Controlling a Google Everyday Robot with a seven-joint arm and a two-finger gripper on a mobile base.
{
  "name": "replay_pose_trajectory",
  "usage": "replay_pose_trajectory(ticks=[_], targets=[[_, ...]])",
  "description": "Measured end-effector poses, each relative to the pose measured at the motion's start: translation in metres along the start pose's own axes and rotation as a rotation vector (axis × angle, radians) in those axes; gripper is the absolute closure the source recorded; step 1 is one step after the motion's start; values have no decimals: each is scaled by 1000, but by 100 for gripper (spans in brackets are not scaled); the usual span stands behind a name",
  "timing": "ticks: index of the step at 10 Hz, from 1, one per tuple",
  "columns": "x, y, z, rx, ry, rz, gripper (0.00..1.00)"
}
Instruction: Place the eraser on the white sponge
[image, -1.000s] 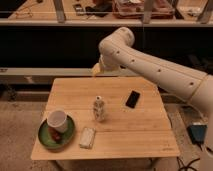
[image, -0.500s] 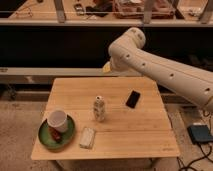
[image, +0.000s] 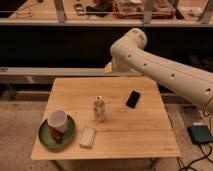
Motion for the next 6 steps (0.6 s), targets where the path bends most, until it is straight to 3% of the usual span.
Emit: replay_pose_trajectory(ticks=[1,4,5,6], targets=[[-6,18,10,-30,-18,72,20],[-48,88,72,-173,-91,348,20],[-68,100,101,-207,-123,429,20],[-79,103,120,-217,-144,477,20]])
